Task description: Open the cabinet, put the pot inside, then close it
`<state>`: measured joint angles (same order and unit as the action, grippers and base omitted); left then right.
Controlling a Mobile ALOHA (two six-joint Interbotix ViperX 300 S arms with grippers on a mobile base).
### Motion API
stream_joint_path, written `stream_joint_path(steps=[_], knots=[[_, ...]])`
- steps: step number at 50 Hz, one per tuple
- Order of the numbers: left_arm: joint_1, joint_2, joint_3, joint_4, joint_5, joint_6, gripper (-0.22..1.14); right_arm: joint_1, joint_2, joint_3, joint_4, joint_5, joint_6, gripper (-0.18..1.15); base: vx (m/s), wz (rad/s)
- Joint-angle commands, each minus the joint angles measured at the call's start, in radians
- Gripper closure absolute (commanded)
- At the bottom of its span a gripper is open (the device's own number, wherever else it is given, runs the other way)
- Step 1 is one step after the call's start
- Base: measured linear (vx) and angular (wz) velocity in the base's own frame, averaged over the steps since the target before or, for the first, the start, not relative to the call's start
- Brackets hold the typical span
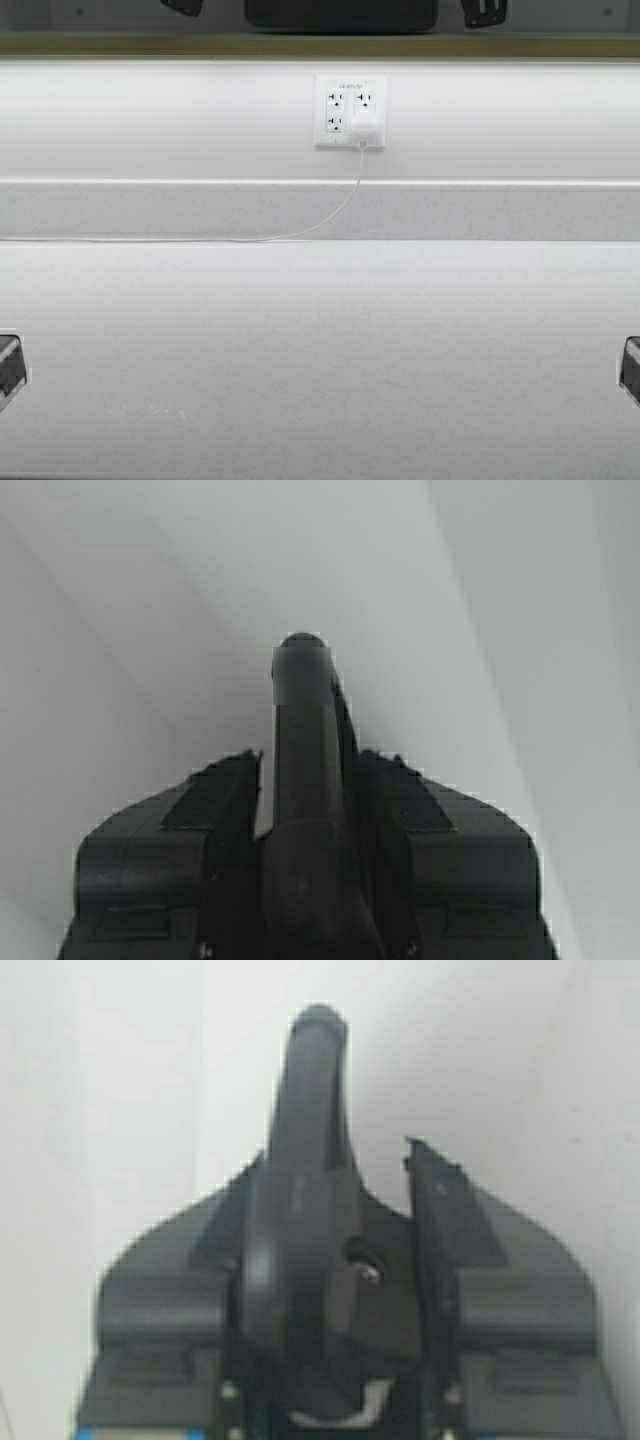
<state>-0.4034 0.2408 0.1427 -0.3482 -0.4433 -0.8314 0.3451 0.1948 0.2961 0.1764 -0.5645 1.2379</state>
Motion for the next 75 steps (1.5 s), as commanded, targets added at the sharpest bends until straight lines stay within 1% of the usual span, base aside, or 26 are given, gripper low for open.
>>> stream_joint_path(steps=[1,6,11,14,16,18,19,22,24,28,29,31,34,36,38,42,52,57,68,71,75], knots=[[-0.041,-0.012,-0.023,0.006,-0.009,0.005,0.88,0.048,-0.015,-0.046,-0.028,-0.023,0.0,0.9,0.01,0.01],[-0.041,-0.003,-0.014,-0.017,-0.009,-0.006,0.88,0.048,-0.005,-0.041,-0.026,-0.021,0.012,0.9,0.01,0.0],[-0.041,0.0,0.003,-0.043,-0.025,-0.043,0.88,0.048,0.002,-0.026,-0.023,-0.023,0.058,0.9,0.01,0.0],[-0.041,0.006,0.014,-0.051,-0.038,-0.069,0.88,0.048,0.002,-0.015,-0.02,-0.028,0.061,0.89,0.0,0.0],[-0.041,0.003,0.018,-0.052,-0.051,-0.086,0.88,0.044,0.002,-0.012,-0.018,-0.032,0.061,0.87,0.0,0.0],[-0.041,0.003,0.026,-0.052,-0.078,-0.097,0.87,0.041,0.002,-0.012,-0.018,-0.04,0.06,0.82,0.0,0.0],[-0.041,0.003,0.029,-0.052,-0.098,-0.104,0.86,0.041,0.002,-0.014,-0.018,-0.046,0.058,0.78,0.0,0.0],[-0.041,0.006,0.037,-0.051,-0.169,-0.114,0.78,0.04,0.005,-0.018,-0.017,-0.081,0.052,0.56,0.0,0.0],[-0.041,0.006,0.04,-0.049,-0.204,-0.118,0.69,0.035,0.006,-0.02,-0.017,-0.114,0.054,0.39,0.0,0.0],[-0.041,0.0,0.041,-0.051,-0.23,-0.126,0.41,0.025,0.002,-0.018,-0.015,-0.15,0.069,0.06,0.0,0.0],[-0.041,-0.002,0.04,-0.052,-0.232,-0.132,0.29,0.021,0.0,-0.017,-0.014,-0.149,0.069,0.0,0.0,0.0],[-0.041,-0.003,0.035,-0.052,-0.232,-0.143,0.14,0.018,-0.003,-0.014,-0.006,-0.146,0.067,-0.08,0.0,0.0],[-0.041,-0.002,0.031,-0.052,-0.235,-0.158,-0.07,0.014,-0.006,-0.012,-0.002,-0.144,0.064,-0.08,0.0,0.0],[-0.041,0.002,0.025,-0.052,-0.238,-0.169,-0.15,0.012,-0.006,-0.009,0.0,-0.144,0.063,-0.07,0.0,0.0],[-0.041,0.002,0.025,-0.052,-0.241,-0.178,-0.15,0.012,-0.005,-0.008,0.0,-0.144,0.06,-0.06,0.0,0.0],[-0.041,0.002,0.026,-0.052,-0.255,-0.189,-0.1,0.011,-0.006,-0.005,0.0,-0.144,0.06,-0.07,0.0,0.0],[-0.034,-0.015,0.044,-0.054,-0.273,-0.193,-0.1,-0.017,-0.028,0.008,0.0,-0.144,0.035,-0.07,0.0,0.0],[-0.018,-0.032,0.067,-0.057,-0.285,-0.193,-0.1,-0.054,-0.058,0.037,0.0,-0.144,0.025,-0.07,0.0,0.0],[0.063,-0.103,0.17,-0.071,-0.319,-0.193,-0.1,-0.161,-0.124,0.124,-0.009,-0.144,0.021,-0.07,0.0,0.0],[0.084,-0.12,0.198,-0.071,-0.33,-0.193,-0.1,-0.181,-0.144,0.138,-0.028,-0.144,0.02,-0.07,0.0,0.0],[0.097,-0.149,0.233,-0.061,-0.342,-0.19,-0.1,-0.196,-0.167,0.15,-0.086,-0.144,0.006,-0.07,0.0,0.0]])
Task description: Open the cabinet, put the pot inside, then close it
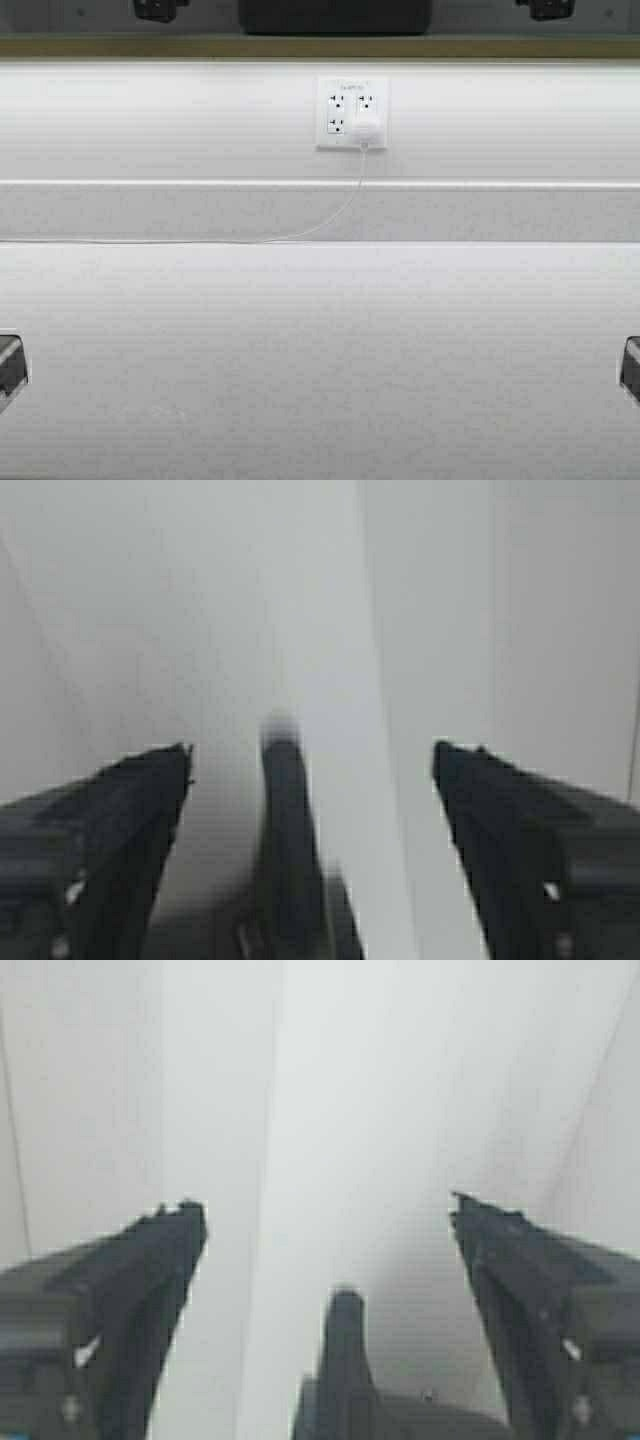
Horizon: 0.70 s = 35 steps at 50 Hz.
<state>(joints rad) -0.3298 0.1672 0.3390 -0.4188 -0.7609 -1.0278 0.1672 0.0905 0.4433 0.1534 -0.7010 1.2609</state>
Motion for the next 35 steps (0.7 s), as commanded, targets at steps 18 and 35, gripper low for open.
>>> stream_joint_path(steps=[18,35], knots=[[0.025,-0.302,0.36,0.239,0.13,0.374,0.9,-0.008,-0.314,0.153,-0.586,0.35,-0.169,0.76,0.0,0.0],[-0.06,-0.503,0.589,0.232,0.268,0.882,0.88,0.103,-0.506,0.407,-0.617,0.442,-0.529,0.87,-0.04,-0.01]])
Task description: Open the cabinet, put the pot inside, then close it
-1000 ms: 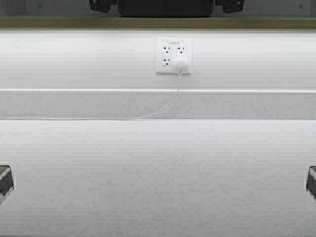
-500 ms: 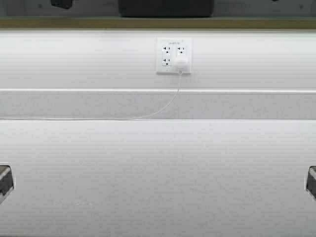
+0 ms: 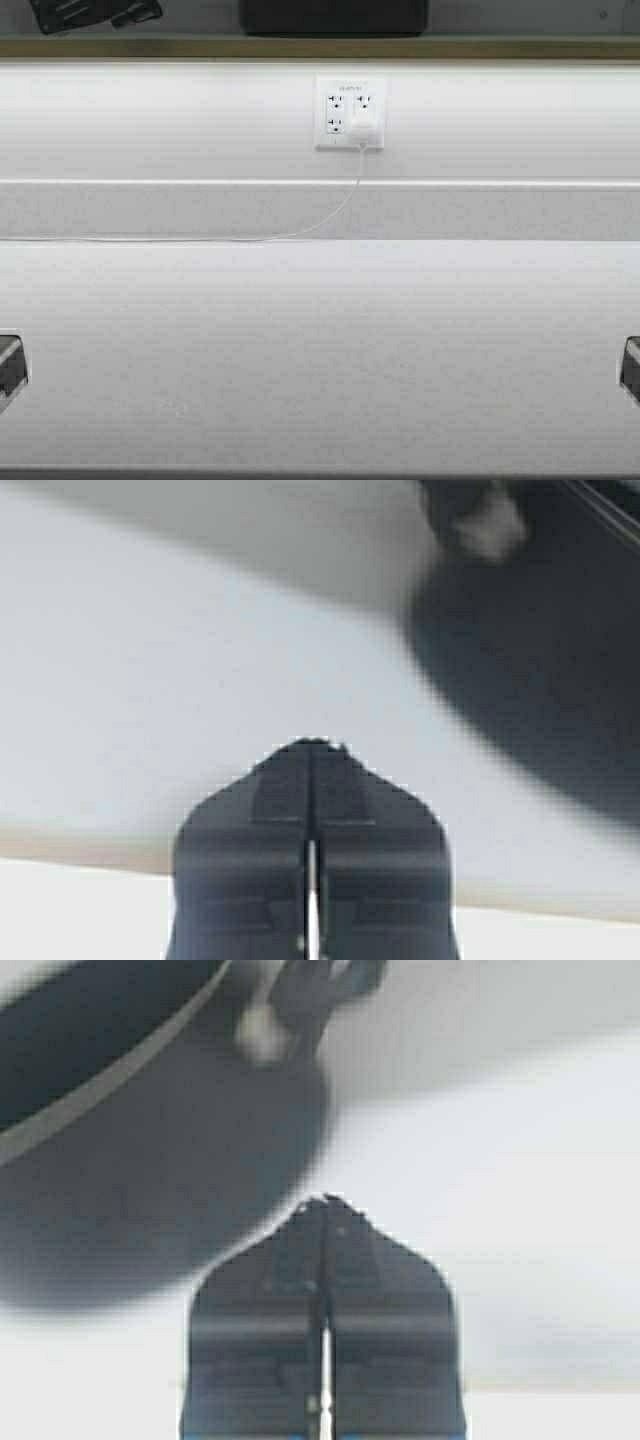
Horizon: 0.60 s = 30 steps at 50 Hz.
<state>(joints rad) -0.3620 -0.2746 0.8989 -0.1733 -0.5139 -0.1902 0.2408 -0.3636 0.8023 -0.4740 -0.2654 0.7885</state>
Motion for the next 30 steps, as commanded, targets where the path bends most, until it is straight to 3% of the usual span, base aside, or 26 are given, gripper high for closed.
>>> stream_joint_path(steps=[1,15,30], knots=[[-0.029,-0.067,0.035,-0.014,0.029,0.048,0.89,0.035,-0.055,0.055,0.012,0.008,-0.063,0.88,-0.1,-0.04],[-0.029,-0.086,0.049,-0.005,0.141,0.089,0.88,0.048,-0.072,0.092,-0.003,0.077,-0.121,0.9,-0.19,-0.07],[-0.029,-0.071,0.014,-0.005,0.156,0.229,0.88,0.046,-0.075,0.031,-0.003,0.155,-0.249,0.9,-0.28,-0.07]])
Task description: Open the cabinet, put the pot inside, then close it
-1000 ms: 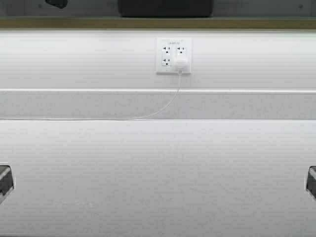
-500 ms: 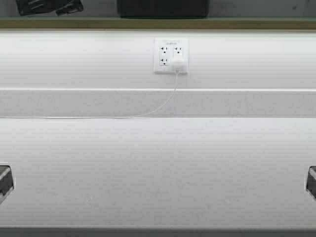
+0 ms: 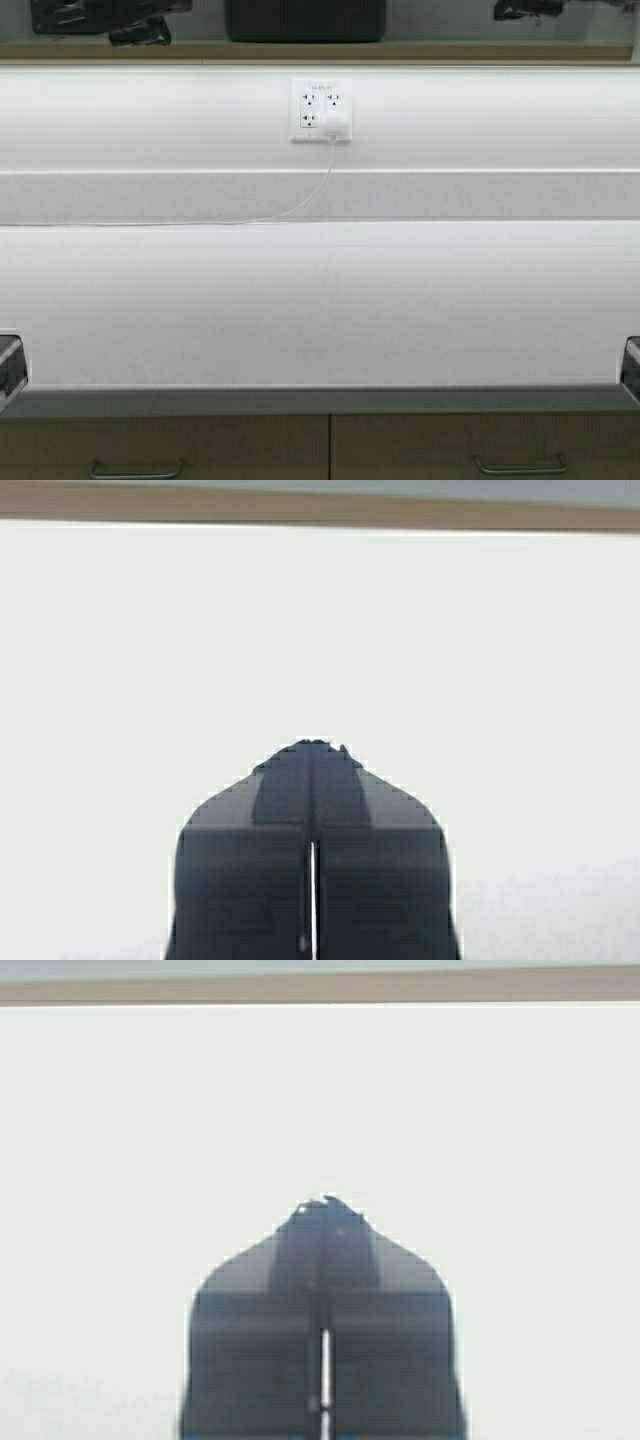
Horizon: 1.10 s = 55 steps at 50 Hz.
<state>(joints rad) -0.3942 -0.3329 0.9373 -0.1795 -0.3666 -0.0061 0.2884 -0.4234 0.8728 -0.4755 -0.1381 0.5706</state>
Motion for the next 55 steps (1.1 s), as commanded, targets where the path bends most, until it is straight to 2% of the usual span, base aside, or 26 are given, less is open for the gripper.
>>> stream_joint_path(steps=[1,10,21,42,55], knots=[[0.002,-0.014,-0.021,0.003,0.014,0.055,0.88,-0.003,-0.017,-0.041,-0.002,0.034,-0.037,0.9,-0.28,0.05],[0.049,-0.051,-0.012,0.002,0.064,0.095,0.88,-0.029,-0.031,-0.048,-0.002,0.069,-0.057,0.9,-0.28,0.09],[0.198,-0.13,-0.026,0.017,0.118,0.11,0.88,-0.11,-0.106,-0.048,-0.002,0.13,-0.063,0.9,-0.29,0.07],[0.572,-0.311,-0.143,0.031,0.291,0.115,0.88,-0.459,-0.318,-0.095,-0.017,0.204,-0.132,0.9,-0.25,-0.02],[0.758,-0.345,-0.238,0.121,0.319,0.112,0.88,-0.667,-0.256,-0.184,-0.012,0.173,-0.152,0.9,-0.21,-0.07]])
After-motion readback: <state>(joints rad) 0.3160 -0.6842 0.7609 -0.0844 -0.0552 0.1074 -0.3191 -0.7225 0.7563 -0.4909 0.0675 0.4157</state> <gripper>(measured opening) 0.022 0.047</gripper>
